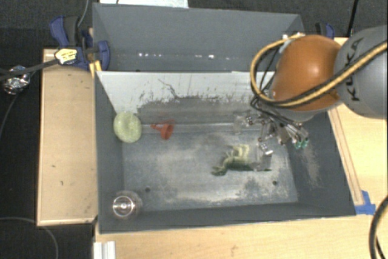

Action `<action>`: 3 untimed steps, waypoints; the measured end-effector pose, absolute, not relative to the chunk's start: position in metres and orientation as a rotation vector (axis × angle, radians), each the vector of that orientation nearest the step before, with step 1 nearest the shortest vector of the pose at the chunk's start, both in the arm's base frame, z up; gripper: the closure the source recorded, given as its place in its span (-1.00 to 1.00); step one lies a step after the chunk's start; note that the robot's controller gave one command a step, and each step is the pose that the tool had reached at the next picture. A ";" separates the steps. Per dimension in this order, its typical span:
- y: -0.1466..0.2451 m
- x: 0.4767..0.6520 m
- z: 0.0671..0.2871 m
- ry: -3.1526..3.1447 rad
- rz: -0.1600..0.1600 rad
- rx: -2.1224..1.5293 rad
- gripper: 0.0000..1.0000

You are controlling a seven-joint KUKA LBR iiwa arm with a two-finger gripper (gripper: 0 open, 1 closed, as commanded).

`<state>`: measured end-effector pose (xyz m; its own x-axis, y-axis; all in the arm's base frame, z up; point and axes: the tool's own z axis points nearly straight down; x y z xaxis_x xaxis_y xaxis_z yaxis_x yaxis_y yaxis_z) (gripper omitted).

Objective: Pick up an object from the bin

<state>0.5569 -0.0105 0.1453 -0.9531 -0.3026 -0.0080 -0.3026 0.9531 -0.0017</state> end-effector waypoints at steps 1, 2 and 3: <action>-0.013 0.545 0.098 3.114 0.001 -0.333 -1.00; -0.014 0.550 0.071 3.064 0.000 -0.640 1.00; -0.014 0.550 0.071 3.064 0.000 -0.640 1.00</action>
Offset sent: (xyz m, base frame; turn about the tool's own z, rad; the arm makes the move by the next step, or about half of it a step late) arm -0.0081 -0.0045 -0.0753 -0.1051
